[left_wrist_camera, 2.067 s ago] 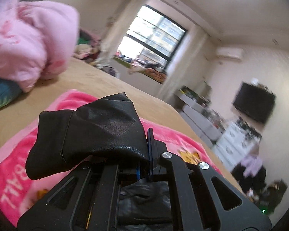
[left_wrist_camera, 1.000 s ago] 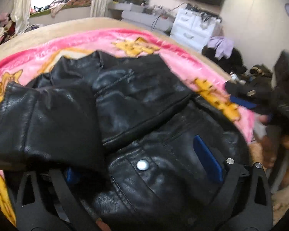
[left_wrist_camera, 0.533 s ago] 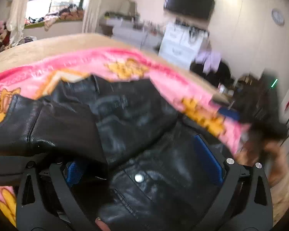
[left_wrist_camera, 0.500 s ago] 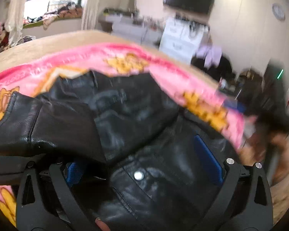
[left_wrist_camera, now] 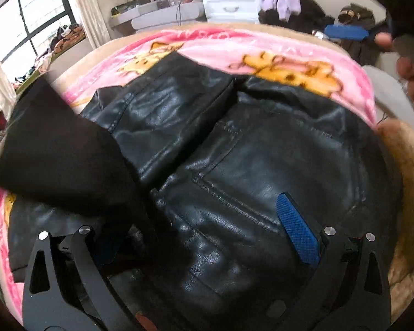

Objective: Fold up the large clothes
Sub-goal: 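Fold the held sleeve over the jacket body with the left gripper and release, then grasp the jacket hem with the left gripper while the right gripper grasps beside it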

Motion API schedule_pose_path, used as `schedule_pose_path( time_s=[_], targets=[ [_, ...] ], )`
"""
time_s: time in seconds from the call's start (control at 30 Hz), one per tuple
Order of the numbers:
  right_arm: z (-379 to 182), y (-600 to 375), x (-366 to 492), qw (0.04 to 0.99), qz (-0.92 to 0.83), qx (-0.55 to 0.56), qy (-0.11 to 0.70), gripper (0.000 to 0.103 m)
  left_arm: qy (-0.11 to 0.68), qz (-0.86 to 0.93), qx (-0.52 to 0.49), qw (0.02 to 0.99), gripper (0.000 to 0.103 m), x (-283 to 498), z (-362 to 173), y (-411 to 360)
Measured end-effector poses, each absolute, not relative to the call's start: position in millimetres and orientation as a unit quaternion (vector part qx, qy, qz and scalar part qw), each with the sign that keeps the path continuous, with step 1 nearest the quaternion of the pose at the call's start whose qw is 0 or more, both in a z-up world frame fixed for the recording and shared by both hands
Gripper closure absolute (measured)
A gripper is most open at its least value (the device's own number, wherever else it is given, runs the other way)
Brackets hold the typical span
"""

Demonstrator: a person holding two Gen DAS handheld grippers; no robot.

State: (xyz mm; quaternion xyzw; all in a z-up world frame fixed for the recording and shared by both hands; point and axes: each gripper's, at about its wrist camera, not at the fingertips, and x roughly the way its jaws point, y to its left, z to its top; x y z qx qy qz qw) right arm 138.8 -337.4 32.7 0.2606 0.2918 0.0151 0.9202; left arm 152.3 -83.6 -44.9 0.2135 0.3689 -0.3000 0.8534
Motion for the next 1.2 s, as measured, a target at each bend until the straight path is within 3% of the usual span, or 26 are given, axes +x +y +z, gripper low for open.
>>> schedule_pose_path(
  time_s=[0.27, 0.47, 0.57, 0.63, 0.73, 0.77, 0.8, 0.83, 0.87, 1.07, 1.1, 1.13, 1.17, 1.2],
  targets=[
    [33, -315, 157, 0.920, 0.045, 0.226, 0.317, 0.005, 0.336, -0.318, 0.077, 0.883, 0.009, 168, 13, -25],
    [6, -257, 196, 0.886, 0.142, 0.207, 0.390, 0.006, 0.347, -0.165, -0.031, 0.923, 0.009, 214, 24, 72],
    [-12, -236, 211, 0.871, 0.145, 0.198, 0.426, 0.021, 0.361, -0.102, -0.103, 0.921, 0.009, 231, 15, 119],
    [-27, -226, 220, 0.860, 0.140, 0.198, 0.448, 0.023, 0.367, -0.073, -0.142, 0.917, 0.009, 234, 9, 144],
    [-39, -220, 223, 0.839, 0.170, 0.232, 0.462, 0.050, 0.370, -0.021, -0.177, 0.912, 0.009, 236, 4, 171],
    [-40, -217, 221, 0.840, 0.175, 0.231, 0.459, 0.069, 0.370, -0.019, -0.185, 0.910, 0.009, 236, 4, 177],
    [-36, -213, 219, 0.849, 0.177, 0.216, 0.449, 0.082, 0.369, -0.020, -0.195, 0.908, 0.009, 237, 3, 181],
    [-29, -209, 217, 0.860, 0.180, 0.196, 0.436, 0.087, 0.368, -0.018, -0.202, 0.908, 0.009, 236, 3, 185],
    [-16, -202, 213, 0.875, 0.191, 0.169, 0.412, 0.091, 0.364, -0.016, -0.207, 0.908, 0.009, 234, 4, 187],
    [57, -169, 211, 0.923, 0.203, 0.014, 0.325, 0.091, 0.352, -0.014, -0.230, 0.907, 0.010, 234, -4, 189],
    [65, -166, 214, 0.927, 0.200, -0.009, 0.317, 0.091, 0.352, -0.017, -0.223, 0.909, 0.011, 236, -6, 184],
    [70, -165, 218, 0.929, 0.196, -0.032, 0.311, 0.091, 0.351, -0.022, -0.217, 0.911, 0.021, 238, -6, 181],
    [72, -163, 222, 0.931, 0.189, -0.054, 0.308, 0.091, 0.352, -0.031, -0.205, 0.913, 0.039, 239, -7, 173],
    [70, -163, 228, 0.931, 0.181, -0.074, 0.309, 0.090, 0.353, -0.036, -0.196, 0.914, 0.047, 241, -8, 168]
  ],
)
